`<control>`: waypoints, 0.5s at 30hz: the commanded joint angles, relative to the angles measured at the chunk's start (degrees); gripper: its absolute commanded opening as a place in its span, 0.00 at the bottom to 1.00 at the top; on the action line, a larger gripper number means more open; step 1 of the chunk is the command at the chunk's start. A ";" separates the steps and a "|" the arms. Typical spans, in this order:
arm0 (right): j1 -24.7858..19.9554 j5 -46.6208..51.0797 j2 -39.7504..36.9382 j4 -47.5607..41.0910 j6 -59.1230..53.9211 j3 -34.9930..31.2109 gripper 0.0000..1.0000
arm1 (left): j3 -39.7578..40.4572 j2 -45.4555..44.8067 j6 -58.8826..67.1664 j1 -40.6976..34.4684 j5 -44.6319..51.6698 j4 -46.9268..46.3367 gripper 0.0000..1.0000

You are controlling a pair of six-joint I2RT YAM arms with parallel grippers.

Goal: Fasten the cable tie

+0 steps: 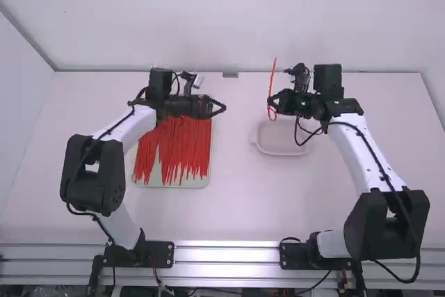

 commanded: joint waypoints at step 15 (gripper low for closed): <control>-1.01 16.48 -0.98 27.12 6.84 -27.47 0.00 | 1.07 0.15 14.99 6.23 7.89 -11.30 0.99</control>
